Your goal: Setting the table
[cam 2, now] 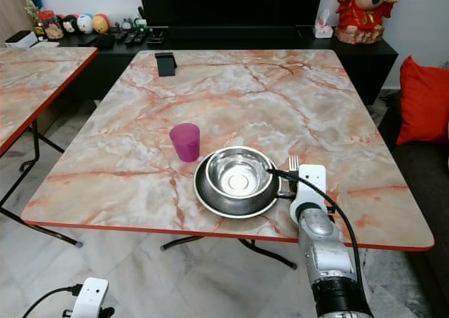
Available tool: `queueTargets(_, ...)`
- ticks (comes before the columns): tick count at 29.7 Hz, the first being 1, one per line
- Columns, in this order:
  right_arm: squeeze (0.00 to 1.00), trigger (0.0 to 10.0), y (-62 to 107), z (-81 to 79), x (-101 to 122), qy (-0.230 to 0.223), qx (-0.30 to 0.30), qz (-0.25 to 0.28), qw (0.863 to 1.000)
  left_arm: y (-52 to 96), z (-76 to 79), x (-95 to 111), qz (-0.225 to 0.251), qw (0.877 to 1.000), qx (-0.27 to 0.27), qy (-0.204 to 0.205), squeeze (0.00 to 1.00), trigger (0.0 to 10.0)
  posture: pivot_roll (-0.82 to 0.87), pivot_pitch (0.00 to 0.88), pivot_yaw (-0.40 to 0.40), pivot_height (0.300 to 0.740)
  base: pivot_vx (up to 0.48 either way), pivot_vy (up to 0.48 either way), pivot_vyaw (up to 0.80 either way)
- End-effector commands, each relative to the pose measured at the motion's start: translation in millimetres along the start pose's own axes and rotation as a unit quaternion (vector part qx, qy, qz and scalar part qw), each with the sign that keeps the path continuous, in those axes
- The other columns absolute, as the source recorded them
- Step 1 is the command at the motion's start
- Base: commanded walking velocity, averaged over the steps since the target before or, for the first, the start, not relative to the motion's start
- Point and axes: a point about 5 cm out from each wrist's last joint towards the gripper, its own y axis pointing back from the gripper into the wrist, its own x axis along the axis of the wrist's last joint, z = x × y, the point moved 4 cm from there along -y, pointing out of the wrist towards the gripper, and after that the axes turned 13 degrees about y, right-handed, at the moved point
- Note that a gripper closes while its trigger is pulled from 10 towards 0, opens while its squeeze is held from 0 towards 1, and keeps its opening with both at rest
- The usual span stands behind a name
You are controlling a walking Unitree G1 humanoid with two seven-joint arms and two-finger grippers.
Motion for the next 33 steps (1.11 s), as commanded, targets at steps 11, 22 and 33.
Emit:
queueTargets(11, 0.54, 10.0, -2.0, -5.3, -0.6, -0.007, 0.008, -0.001, 1.0, 1.1, -3.7, -5.3, -0.012, 1.0, 0.003, -0.015, 0.0, 10.0, 0.04, 0.0, 0.038, 0.74, 0.0, 0.0, 0.0)
queueTargets(22, 0.74, 10.0, -2.2, -6.1, -2.2, -0.007, 0.008, -0.003, 1.0, 1.1, -3.7, -5.2, -0.013, 1.0, 0.002, -0.016, 0.0, 10.0, 0.04, 0.0, 0.038, 0.74, 0.0, 0.0, 0.0)
queueTargets(33, 0.33, 10.0, -2.5, -6.7, -2.2, 0.002, 0.008, -0.004, 1.0, 1.4, -4.3, -6.0, -0.014, 1.0, 0.002, -0.016, 0.0, 10.0, 0.05, 0.0, 0.038, 0.74, 0.0, 0.0, 0.0)
